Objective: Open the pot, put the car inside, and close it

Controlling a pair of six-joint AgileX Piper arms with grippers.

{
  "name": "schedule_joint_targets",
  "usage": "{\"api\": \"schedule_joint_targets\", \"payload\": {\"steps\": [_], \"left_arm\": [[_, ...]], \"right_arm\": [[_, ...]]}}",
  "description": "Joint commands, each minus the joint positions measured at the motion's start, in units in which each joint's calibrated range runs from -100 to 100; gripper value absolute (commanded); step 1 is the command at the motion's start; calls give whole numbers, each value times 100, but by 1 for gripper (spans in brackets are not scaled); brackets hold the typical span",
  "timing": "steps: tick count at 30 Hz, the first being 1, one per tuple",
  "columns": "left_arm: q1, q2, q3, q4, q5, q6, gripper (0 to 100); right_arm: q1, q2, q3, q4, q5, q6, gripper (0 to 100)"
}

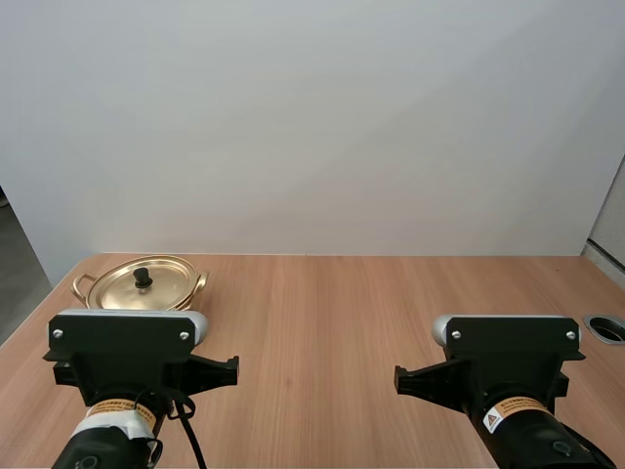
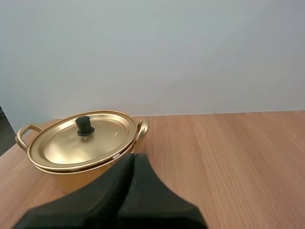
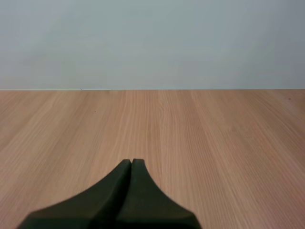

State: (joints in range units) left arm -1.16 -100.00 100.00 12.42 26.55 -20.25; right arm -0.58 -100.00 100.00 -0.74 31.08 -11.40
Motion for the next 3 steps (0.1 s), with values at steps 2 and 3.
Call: {"api": "schedule_joint_targets", "payload": {"steps": [2, 3], "left_arm": [[4, 0, 0, -2, -3, 7, 0], [4, 0, 0, -2, -3, 7, 0]], "right_arm": [[-5, 0, 0, 3, -1, -1, 0], [-5, 0, 0, 3, -1, -1, 0]]}}
